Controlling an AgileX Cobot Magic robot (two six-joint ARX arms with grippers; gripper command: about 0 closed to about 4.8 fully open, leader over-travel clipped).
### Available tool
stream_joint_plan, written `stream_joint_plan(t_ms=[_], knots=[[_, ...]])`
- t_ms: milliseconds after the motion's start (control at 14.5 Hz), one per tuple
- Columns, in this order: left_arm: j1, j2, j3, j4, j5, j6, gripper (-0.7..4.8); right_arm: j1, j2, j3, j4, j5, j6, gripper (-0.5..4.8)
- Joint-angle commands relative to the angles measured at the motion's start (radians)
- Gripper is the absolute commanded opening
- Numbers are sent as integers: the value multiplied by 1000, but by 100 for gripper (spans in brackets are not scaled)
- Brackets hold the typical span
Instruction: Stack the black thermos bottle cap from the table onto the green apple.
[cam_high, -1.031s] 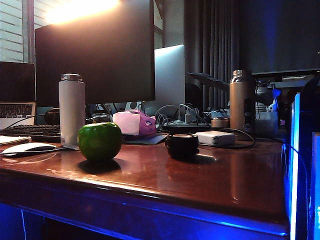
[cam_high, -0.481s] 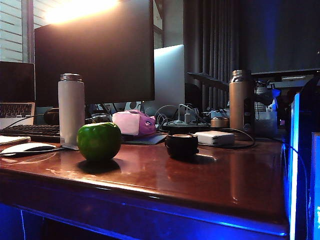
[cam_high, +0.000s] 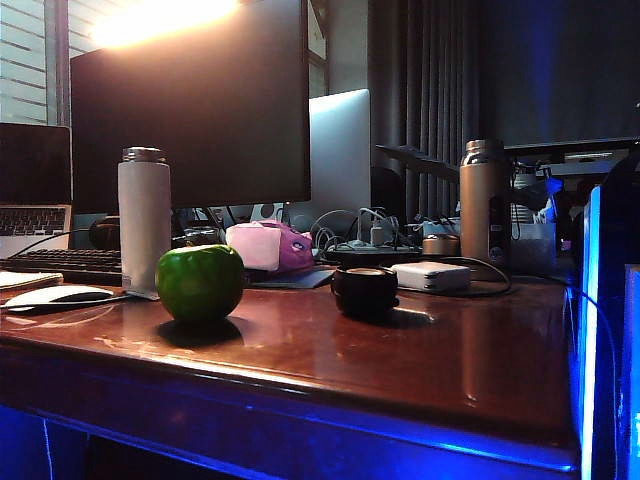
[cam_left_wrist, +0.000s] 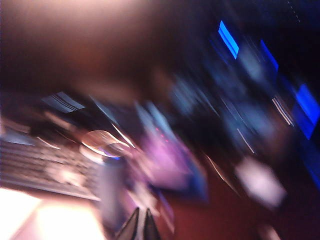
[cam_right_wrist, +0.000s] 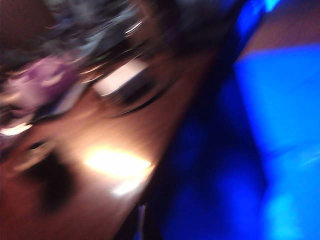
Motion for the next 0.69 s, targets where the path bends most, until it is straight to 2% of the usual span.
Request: stream_joint_plan(t_ms=[69, 137, 275, 344, 481, 687], knots=[[-3, 256, 269, -439, 222, 166, -3, 1, -1, -1, 9, -103, 12, -1], [-10, 314, 314, -515, 221, 186, -3, 1, -1, 0, 34, -103, 0, -1], [-37, 367, 325, -566, 219, 213, -3, 1, -1, 13, 87, -103, 0, -1], [-48, 369, 325, -557, 226, 213, -3, 0, 0, 31, 85, -100, -6, -1], [-70, 365, 325, -494, 224, 212, -3, 0, 17, 82, 85, -95, -104, -1], [-85, 364, 325, -493, 234, 218, -3, 0, 176, 185, 75, -96, -196, -1]])
